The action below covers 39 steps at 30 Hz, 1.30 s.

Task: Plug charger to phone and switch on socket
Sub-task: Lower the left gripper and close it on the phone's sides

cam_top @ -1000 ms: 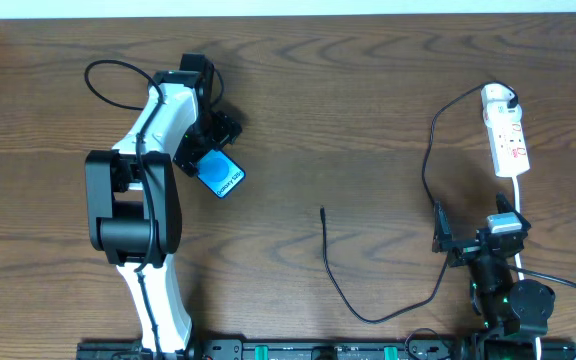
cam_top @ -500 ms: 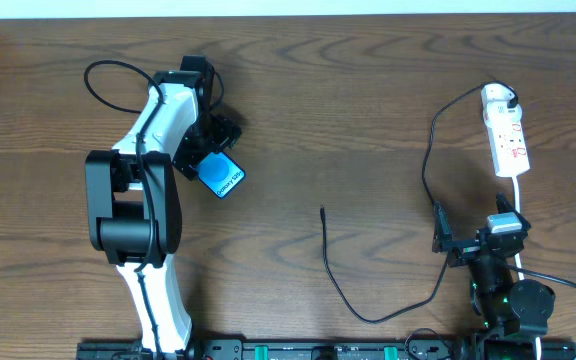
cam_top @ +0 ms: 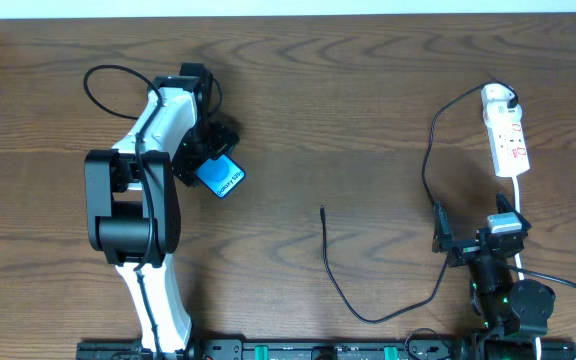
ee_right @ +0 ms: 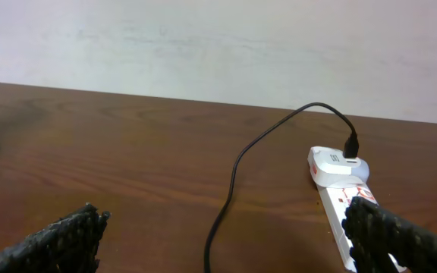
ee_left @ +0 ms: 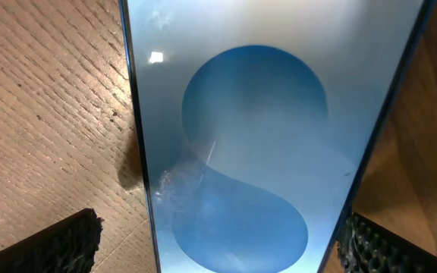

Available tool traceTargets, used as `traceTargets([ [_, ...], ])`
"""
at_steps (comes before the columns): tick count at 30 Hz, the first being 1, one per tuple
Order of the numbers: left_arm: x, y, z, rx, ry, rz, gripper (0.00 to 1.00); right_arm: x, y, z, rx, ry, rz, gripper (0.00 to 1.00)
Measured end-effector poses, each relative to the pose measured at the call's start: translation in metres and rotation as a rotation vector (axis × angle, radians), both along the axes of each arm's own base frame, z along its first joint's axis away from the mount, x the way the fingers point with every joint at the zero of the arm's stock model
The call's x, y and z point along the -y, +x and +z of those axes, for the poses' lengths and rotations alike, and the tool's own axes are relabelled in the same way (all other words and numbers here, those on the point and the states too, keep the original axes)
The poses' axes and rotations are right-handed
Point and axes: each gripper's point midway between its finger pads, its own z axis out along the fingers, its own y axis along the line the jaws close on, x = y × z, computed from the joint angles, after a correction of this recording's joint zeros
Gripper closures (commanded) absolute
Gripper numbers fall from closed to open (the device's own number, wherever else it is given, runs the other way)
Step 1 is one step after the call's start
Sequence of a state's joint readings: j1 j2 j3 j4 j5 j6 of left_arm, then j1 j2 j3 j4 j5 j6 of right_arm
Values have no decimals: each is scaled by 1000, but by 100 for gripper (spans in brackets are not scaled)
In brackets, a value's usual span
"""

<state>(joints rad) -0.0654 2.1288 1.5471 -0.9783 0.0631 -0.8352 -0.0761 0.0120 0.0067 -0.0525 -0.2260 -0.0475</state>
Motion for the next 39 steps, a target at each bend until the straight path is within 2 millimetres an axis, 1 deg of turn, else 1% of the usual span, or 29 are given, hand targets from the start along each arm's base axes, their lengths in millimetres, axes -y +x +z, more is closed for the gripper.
traceTargets([
  [14, 0, 11, -1, 46, -1, 0, 1, 0, 0, 0, 0, 0, 0, 1],
  [19, 0, 7, -8, 40, -2, 2, 1, 0, 0, 0, 0, 0, 0, 1],
  [26, 0, 7, -8, 43, -2, 3, 1, 0, 0, 0, 0, 0, 0, 1],
  [39, 0, 15, -9, 72, -5, 5, 1, 0, 0, 0, 0, 0, 0, 1],
])
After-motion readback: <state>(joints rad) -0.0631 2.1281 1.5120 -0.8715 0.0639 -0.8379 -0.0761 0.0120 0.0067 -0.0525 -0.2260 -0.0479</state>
